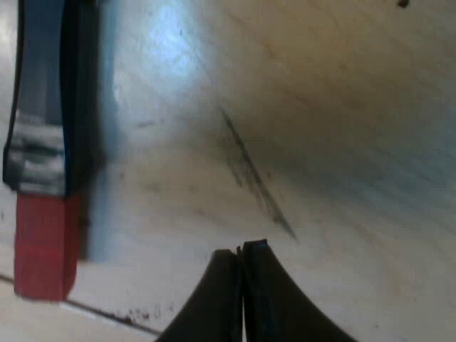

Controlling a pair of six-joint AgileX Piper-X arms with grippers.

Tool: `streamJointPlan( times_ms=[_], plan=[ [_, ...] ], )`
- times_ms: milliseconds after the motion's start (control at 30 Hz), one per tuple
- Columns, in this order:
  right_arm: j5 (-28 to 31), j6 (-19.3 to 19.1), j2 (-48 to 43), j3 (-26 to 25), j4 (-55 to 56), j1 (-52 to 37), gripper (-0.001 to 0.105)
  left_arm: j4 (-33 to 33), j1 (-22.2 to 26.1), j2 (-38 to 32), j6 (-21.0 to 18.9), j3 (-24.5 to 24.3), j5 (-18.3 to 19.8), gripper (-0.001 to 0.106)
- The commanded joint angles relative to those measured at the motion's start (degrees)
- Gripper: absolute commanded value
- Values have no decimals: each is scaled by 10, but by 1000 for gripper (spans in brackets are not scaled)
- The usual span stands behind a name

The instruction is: Put the handle in the coffee machine

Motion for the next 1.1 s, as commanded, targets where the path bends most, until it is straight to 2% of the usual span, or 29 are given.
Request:
streamJointPlan(
  times_ms=[33,633,900,1100],
  plan=[
    [0,8,14,-4,-9,1,0,1,-3,-2,4,-3,8,87],
    [0,7,120,-4,-79,1,0,1,-3,-2,4,-3,8,87],
    [0,7,126,28,-161,1,0,1,-3,-2,4,-3,8,87],
    [-10,7,126,41,-173,1,0,1,-3,-2,4,-3,8,87]
  ],
)
